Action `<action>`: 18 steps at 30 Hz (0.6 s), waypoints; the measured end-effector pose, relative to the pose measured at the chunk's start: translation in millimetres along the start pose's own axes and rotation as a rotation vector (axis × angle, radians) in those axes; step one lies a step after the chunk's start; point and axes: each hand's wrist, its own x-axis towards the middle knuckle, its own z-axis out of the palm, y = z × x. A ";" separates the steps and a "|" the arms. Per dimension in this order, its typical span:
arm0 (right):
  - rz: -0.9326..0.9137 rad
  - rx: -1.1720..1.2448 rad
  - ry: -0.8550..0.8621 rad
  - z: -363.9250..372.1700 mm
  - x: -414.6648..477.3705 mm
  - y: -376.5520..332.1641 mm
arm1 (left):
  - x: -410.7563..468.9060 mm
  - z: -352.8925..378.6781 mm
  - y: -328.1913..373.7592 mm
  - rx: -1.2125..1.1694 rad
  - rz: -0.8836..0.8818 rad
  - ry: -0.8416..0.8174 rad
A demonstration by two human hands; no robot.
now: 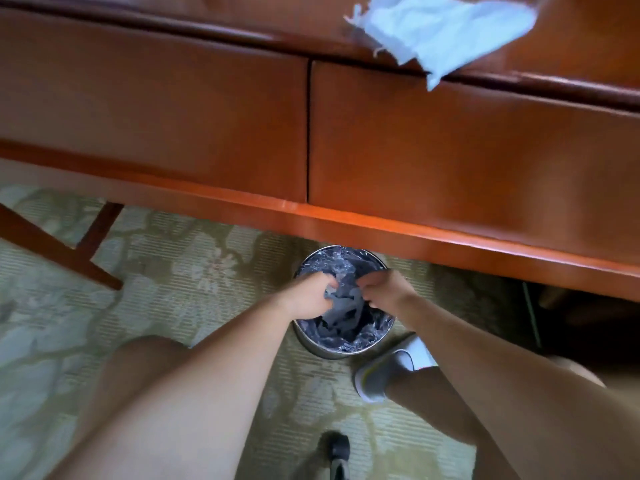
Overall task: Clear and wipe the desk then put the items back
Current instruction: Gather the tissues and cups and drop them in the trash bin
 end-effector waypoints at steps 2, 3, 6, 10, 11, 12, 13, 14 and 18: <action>0.029 0.039 0.001 -5.5 -2.2 -2.5 | -0.3 -3.7 5.2 0.016 0.005 -0.022; 0.039 0.052 -0.005 -7.4 -2.5 -3.5 | -0.3 -4.8 7.5 0.031 0.010 -0.037; 0.048 0.045 -0.026 -14.0 -1.1 -8.6 | 5.4 -7.1 10.5 0.063 0.013 -0.077; 0.037 0.026 -0.130 -20.6 -0.3 -10.8 | 16.5 -10.5 11.5 0.067 0.026 -0.062; 0.029 0.015 -0.116 -20.3 0.2 -10.0 | 17.2 -11.4 12.7 0.068 0.038 -0.055; 0.018 0.002 -0.081 -19.5 1.1 -8.3 | 16.9 -12.1 13.8 0.072 0.051 -0.049; 0.009 0.003 -0.042 -18.6 0.2 -7.4 | 15.0 -13.0 15.3 0.077 0.063 -0.046; -0.001 0.017 -0.013 -17.3 -0.8 -6.6 | 12.6 -13.4 15.8 0.080 0.074 -0.041; -0.016 0.063 -0.001 -17.5 -15.5 -4.4 | -3.8 -18.5 15.3 0.108 0.094 -0.019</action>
